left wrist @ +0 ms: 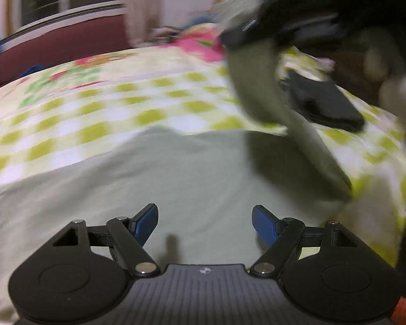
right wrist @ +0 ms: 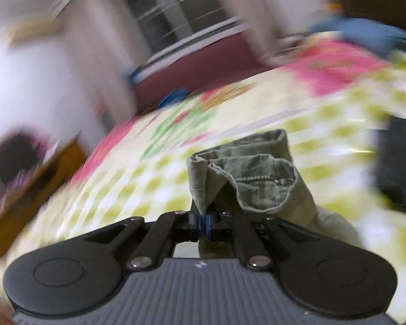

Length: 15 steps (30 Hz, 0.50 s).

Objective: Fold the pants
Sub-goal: 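Lift the leg end with the right gripper and fold it over the trousers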

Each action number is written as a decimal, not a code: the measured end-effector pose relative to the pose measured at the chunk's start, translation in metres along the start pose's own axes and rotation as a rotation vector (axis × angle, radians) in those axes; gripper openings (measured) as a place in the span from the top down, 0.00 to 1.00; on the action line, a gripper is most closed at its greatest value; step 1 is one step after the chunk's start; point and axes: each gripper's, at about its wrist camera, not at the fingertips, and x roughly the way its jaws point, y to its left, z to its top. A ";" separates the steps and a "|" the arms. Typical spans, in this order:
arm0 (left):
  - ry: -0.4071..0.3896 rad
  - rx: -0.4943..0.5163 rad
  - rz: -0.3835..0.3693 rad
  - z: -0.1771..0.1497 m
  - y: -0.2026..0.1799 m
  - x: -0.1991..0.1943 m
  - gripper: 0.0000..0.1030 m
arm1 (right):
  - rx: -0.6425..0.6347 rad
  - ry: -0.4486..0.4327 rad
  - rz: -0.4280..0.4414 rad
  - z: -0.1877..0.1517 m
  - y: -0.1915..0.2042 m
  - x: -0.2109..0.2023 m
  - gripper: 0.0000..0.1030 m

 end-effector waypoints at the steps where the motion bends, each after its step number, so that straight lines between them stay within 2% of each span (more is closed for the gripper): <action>1: -0.001 -0.026 0.019 -0.005 0.012 -0.005 0.13 | -0.050 0.038 0.022 -0.006 0.021 0.024 0.95; 3: 0.005 -0.088 0.057 -0.019 0.039 -0.016 0.13 | -0.135 0.104 0.050 -0.021 0.057 0.066 0.95; 5: 0.009 -0.144 0.087 -0.033 0.061 -0.025 0.13 | -0.164 0.157 0.077 -0.034 0.082 0.099 0.96; 7: 0.007 -0.211 0.089 -0.043 0.081 -0.034 0.13 | -0.214 0.194 0.074 -0.048 0.103 0.124 0.96; 10: -0.029 -0.312 0.047 -0.049 0.103 -0.043 0.13 | -0.271 0.237 0.067 -0.061 0.123 0.146 0.96; 15: -0.060 -0.359 0.022 -0.057 0.114 -0.048 0.13 | -0.278 0.255 0.062 -0.062 0.134 0.152 0.96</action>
